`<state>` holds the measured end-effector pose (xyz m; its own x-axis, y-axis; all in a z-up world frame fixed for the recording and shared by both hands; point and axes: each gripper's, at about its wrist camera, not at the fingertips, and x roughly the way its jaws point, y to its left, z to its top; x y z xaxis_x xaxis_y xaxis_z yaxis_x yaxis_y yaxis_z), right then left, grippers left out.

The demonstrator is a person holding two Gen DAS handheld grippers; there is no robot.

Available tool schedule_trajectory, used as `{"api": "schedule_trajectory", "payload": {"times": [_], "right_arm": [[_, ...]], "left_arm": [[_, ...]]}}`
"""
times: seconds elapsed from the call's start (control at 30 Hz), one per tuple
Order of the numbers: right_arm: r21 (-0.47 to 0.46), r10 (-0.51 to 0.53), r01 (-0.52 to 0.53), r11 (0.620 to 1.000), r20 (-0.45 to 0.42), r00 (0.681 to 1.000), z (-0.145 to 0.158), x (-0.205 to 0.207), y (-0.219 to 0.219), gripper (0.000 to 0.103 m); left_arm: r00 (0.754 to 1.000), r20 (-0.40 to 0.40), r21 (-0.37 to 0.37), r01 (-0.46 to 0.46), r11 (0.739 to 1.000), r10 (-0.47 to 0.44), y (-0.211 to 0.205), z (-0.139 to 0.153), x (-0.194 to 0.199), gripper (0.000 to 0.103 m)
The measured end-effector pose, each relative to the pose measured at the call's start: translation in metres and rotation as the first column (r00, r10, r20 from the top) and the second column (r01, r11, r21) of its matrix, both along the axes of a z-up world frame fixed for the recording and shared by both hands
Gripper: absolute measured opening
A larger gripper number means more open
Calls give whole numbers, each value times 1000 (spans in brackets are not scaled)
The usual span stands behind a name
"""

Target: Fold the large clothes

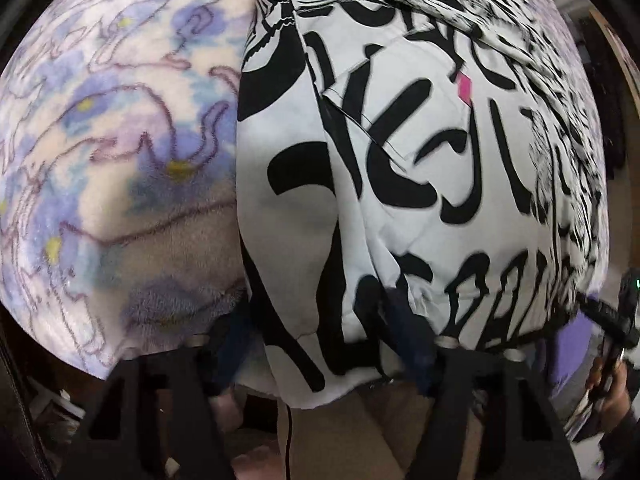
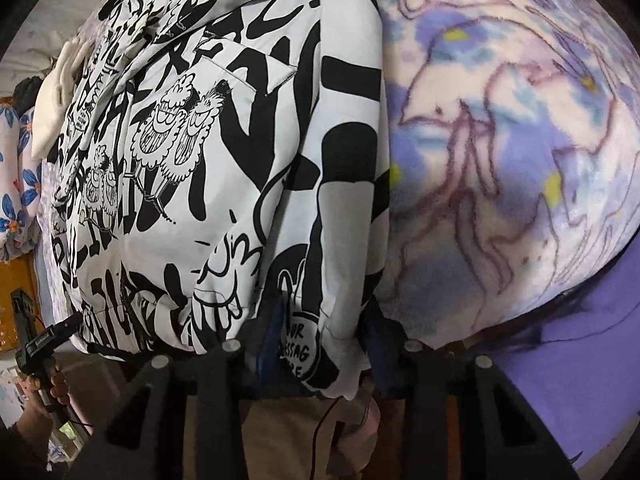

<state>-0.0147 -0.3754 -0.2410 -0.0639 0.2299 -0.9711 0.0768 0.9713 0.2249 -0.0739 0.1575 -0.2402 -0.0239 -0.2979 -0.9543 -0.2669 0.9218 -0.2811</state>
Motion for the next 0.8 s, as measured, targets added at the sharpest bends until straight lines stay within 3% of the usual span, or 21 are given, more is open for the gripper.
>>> {"api": "schedule_trajectory", "payload": {"times": [0.07,0.13,0.3,0.4,0.5,0.6,0.63,0.67,0.8], "right_arm": [[-5,19,-19,1000,0,1000,2,1,1,29],[3,39,-39,999,-4,999,4,1,2,26],[6,47,-47,999,-25,999,3,3,3,25],[10,53,-52,999,-42,998,2,7,1,26],[13,53,-52,999,-59,997,-3,10,3,26],[-4,75,-75,997,-61,995,-2,14,8,25],[-6,89,-89,996,-56,994,1,15,11,22],[-6,101,-102,995,-50,994,5,15,14,17],[7,130,-130,991,-17,991,32,23,21,14]], "left_arm": [[1000,11,-31,22,999,-22,5,4,-3,41],[999,11,-49,39,998,-38,11,6,-4,38],[1000,-20,-94,10,996,-12,16,8,1,38],[996,-80,-139,-47,989,37,22,5,2,68],[994,-106,-84,16,996,-25,14,-2,2,71],[993,-73,-37,88,995,-91,1,2,0,40],[992,-58,-49,105,993,-108,-1,6,1,20],[992,-49,-42,114,993,-116,-4,11,2,12],[986,-32,-24,161,987,-162,-8,36,10,9]]}}
